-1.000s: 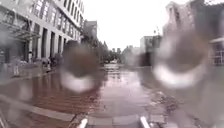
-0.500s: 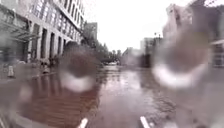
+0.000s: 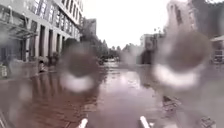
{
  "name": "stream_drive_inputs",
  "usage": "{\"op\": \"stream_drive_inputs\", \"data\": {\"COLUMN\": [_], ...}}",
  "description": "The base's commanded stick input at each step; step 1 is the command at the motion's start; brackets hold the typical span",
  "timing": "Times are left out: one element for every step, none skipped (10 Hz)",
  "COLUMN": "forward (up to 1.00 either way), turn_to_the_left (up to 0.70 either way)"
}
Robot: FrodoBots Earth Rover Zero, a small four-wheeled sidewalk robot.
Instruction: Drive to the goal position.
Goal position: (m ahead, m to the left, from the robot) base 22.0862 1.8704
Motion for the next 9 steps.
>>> {"op": "stream_drive_inputs", "data": {"forward": [0.7, 0.7, 0.7, 0.7, 0.7, 0.7, 0.7, 0.7, 0.7], "turn_to_the_left": [0.0, 0.0, 0.0, 0.0, 0.0, 0.0, 0.0, 0.0, 0.0]}}
